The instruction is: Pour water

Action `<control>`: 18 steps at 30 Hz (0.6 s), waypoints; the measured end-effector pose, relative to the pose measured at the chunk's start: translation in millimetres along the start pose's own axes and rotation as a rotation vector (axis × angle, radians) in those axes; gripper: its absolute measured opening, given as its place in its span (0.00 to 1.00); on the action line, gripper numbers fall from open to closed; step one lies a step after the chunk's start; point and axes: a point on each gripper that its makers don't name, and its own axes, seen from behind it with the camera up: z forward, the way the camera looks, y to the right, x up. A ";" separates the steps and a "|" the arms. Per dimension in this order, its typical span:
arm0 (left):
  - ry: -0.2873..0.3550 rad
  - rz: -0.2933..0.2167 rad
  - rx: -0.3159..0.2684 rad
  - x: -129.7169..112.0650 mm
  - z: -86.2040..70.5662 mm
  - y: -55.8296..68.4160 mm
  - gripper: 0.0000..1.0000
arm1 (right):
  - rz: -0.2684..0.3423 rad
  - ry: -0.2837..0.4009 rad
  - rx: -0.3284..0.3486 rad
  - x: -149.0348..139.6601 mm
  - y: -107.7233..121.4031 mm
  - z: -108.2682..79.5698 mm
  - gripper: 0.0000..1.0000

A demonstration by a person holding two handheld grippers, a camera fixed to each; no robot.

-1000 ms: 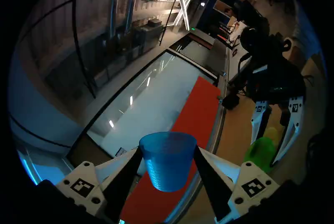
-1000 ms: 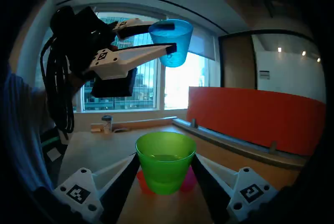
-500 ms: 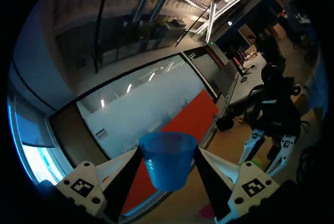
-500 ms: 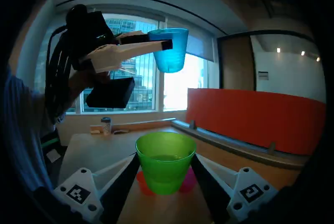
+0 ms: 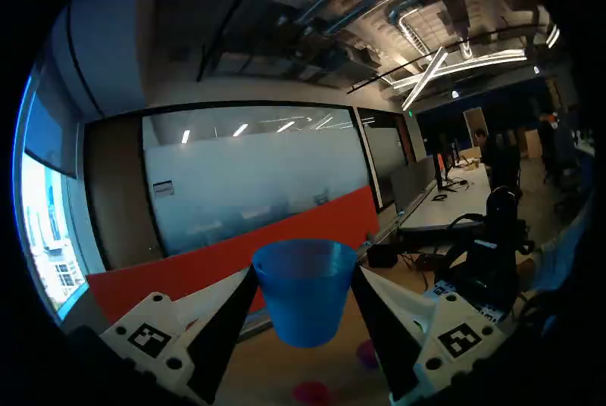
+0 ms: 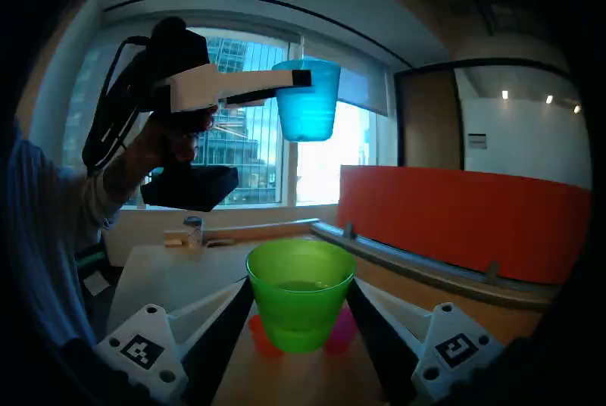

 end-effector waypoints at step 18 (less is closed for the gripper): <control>-0.032 -0.110 -0.009 -23.3 -2.1 -7.3 0.86 | 0.010 -0.002 -0.014 4.3 -1.3 -6.7 0.88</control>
